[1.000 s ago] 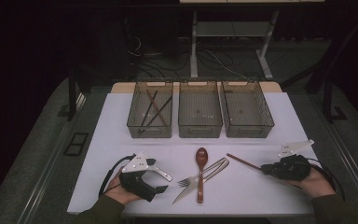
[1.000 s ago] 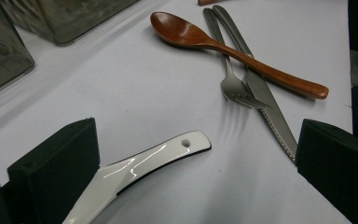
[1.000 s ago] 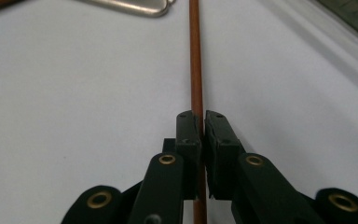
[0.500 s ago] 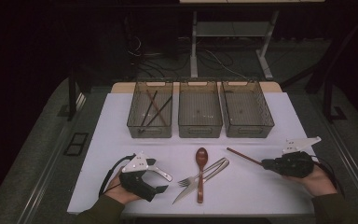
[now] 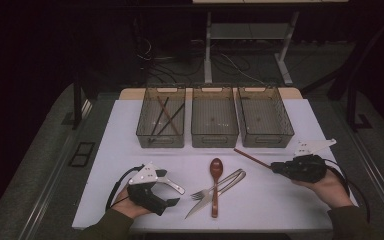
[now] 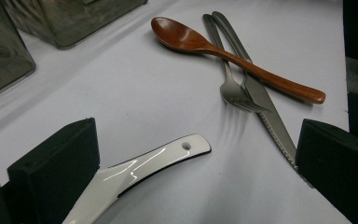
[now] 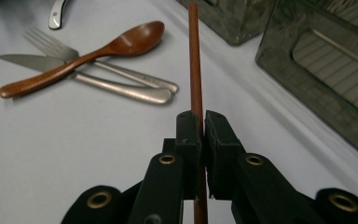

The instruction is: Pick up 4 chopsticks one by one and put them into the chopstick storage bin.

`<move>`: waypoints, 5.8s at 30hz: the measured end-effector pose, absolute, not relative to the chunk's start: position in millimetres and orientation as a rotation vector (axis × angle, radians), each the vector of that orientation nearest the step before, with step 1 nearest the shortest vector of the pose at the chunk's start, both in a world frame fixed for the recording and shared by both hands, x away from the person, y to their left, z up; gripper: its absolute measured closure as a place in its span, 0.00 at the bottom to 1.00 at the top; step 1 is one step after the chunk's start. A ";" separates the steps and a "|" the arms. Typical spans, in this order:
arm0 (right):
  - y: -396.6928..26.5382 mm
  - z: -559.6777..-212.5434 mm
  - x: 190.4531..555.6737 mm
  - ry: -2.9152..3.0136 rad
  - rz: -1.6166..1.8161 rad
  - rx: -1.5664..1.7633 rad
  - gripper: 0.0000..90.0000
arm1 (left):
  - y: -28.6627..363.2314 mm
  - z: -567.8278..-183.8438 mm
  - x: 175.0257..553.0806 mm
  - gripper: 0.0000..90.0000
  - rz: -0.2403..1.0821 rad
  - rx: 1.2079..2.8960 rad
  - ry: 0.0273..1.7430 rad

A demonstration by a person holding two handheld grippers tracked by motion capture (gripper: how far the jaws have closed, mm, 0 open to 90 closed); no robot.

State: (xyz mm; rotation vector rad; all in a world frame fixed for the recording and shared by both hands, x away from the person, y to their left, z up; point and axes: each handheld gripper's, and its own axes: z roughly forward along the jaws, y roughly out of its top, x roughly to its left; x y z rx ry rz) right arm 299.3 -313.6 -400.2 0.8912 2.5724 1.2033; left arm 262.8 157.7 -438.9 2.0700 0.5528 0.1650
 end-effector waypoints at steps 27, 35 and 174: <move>-230.4 -367.6 335.2 2.525 1.224 0.909 0.94 | 158.3 -437.7 262.3 0.00 0.165 2.048 0.573; -194.8 -362.5 349.0 2.543 1.203 0.902 0.94 | 157.9 -437.4 262.2 0.00 0.173 2.050 0.572; -242.6 -403.8 320.3 2.354 1.397 1.037 0.23 | 156.7 -436.2 261.3 0.00 0.171 2.062 0.565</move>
